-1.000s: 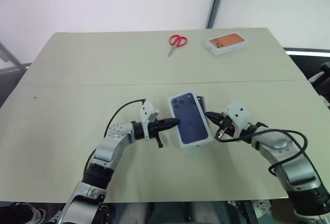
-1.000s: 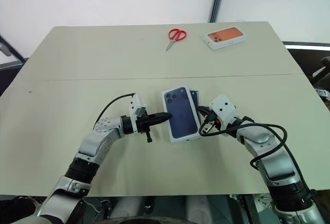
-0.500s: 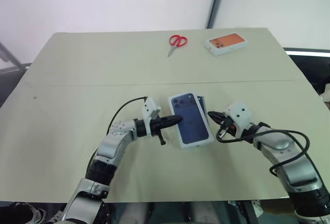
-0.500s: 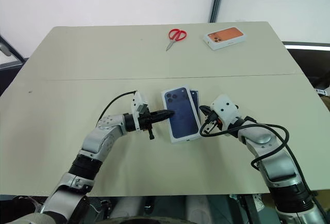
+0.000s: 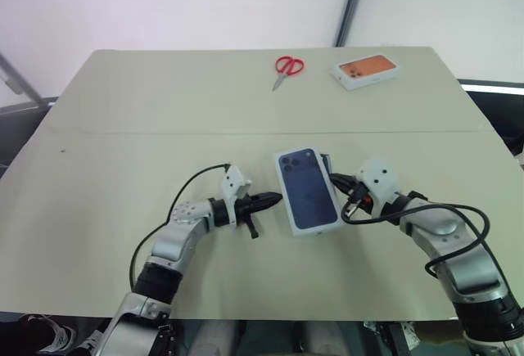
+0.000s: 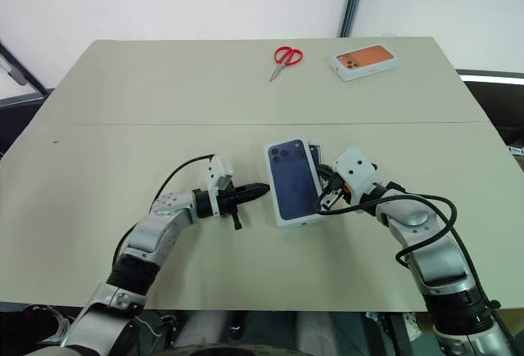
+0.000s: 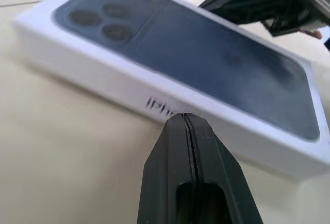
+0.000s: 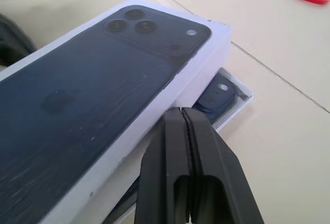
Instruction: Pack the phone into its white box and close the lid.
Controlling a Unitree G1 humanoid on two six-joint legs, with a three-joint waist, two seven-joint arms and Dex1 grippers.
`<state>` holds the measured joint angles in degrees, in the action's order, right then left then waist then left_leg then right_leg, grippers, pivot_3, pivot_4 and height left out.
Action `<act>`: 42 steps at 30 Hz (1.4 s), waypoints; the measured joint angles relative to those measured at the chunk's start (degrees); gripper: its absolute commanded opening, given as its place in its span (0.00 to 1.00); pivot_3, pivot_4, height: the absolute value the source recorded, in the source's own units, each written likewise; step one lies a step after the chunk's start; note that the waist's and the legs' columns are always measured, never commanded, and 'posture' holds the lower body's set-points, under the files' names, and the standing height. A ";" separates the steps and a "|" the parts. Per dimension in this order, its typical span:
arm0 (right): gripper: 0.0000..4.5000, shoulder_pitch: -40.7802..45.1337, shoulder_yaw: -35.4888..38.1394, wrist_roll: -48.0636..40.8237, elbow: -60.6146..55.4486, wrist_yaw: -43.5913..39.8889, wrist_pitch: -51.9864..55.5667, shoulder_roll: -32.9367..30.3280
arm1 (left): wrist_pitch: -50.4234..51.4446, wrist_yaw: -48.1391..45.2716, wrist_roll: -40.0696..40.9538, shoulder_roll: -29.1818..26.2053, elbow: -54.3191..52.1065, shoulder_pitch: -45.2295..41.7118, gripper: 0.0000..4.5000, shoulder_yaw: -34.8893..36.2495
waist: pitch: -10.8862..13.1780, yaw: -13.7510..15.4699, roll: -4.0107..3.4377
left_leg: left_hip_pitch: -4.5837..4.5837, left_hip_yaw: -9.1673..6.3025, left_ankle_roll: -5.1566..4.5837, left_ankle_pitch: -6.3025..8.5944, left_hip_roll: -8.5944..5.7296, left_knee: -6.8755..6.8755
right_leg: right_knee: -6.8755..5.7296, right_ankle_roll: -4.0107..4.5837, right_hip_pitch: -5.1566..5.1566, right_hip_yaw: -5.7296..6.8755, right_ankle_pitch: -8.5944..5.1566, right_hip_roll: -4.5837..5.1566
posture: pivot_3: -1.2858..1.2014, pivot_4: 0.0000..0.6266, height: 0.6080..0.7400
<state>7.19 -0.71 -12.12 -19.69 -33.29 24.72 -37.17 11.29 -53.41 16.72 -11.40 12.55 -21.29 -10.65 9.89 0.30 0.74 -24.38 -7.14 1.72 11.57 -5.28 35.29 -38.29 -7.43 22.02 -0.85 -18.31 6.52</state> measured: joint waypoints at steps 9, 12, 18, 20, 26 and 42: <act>0.01 -0.61 1.37 1.61 0.00 0.16 0.02 -0.01 | -2.77 1.14 -1.22 2.99 5.24 -3.29 0.00 0.51 | -0.01 0.23 0.00 | 0.09 -0.02 0.00 0.00 0.00 0.02 | 0.02 0.00 -0.13 0.02 0.00 0.00 | 0.52 0.24 1.00; 0.01 -0.61 1.52 2.27 0.06 0.26 0.01 0.01 | -2.35 1.58 -1.21 3.56 5.81 -4.08 0.00 1.07 | -0.01 0.21 0.00 | 0.09 -0.02 0.00 0.00 0.00 0.02 | 0.02 -0.01 -0.13 0.03 0.00 -0.01 | 0.52 0.24 1.00; 0.01 -0.36 1.07 4.13 2.66 0.83 -0.07 0.25 | -2.82 2.19 -1.58 4.85 7.56 -5.46 0.00 1.01 | -0.01 0.10 0.01 | 0.08 -0.02 0.00 0.00 -0.01 0.00 | 0.03 -0.01 -0.10 0.03 0.00 -0.01 | 0.52 0.24 1.00; 0.01 -0.35 1.01 4.43 2.92 0.94 -0.12 0.59 | -2.84 2.23 -1.70 4.86 7.58 -5.47 0.00 0.92 | -0.01 0.07 0.01 | 0.08 -0.02 0.00 0.00 0.00 0.00 | 0.03 -0.01 -0.10 0.03 0.00 -0.01 | 0.52 0.24 1.00; 0.01 -0.26 1.49 4.68 3.01 1.51 0.02 2.26 | -1.06 3.20 -1.56 5.63 8.78 -6.55 0.00 1.62 | -0.01 0.05 0.01 | 0.08 -0.02 0.00 0.00 -0.01 0.01 | 0.02 -0.01 -0.11 0.03 0.00 -0.01 | 0.52 0.24 1.00; 0.01 -1.97 2.31 4.57 2.51 -1.94 0.27 -1.22 | -0.03 2.82 -1.22 4.54 6.99 -6.35 0.00 2.02 | -0.01 0.00 0.01 | 0.07 -0.02 0.00 0.00 0.00 0.01 | 0.03 -0.01 -0.11 0.03 0.00 -0.01 | 0.52 0.24 1.00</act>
<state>5.22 1.60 -7.55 -17.17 -35.22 24.99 -38.39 11.26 -50.59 15.50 -6.86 19.54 -27.65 -8.63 9.89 0.30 0.75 -24.30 -7.16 1.72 11.57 -5.29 35.30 -38.26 -7.44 21.91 -0.82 -18.31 6.51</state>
